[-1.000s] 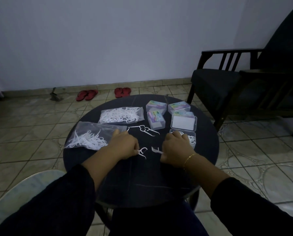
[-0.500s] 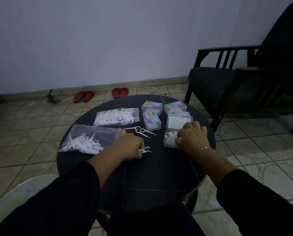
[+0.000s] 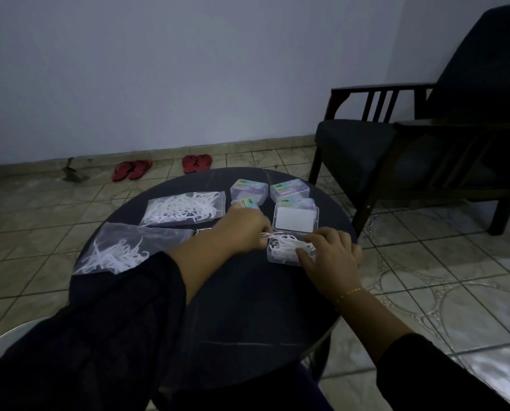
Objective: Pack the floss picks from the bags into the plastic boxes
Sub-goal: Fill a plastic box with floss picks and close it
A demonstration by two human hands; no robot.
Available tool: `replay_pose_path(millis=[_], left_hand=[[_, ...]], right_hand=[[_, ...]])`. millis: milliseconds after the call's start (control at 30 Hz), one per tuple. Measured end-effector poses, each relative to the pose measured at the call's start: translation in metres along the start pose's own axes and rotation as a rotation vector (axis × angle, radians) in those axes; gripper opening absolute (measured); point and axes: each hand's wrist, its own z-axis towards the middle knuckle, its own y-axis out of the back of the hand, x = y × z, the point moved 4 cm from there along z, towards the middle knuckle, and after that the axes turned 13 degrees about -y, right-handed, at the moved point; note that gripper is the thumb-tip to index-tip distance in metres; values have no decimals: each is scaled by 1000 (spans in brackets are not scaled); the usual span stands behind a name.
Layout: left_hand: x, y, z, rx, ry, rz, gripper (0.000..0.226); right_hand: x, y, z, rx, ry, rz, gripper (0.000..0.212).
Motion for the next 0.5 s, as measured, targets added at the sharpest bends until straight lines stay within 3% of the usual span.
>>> replay_pose_path(millis=[300, 500], left_hand=[[-33, -12, 41, 115, -90, 14, 32], [-24, -20, 20, -102, -12, -147, 42]], right_hand=[[-3, -7, 1, -120, -37, 106, 45], [-3, -14, -3, -133, -28, 117, 37]])
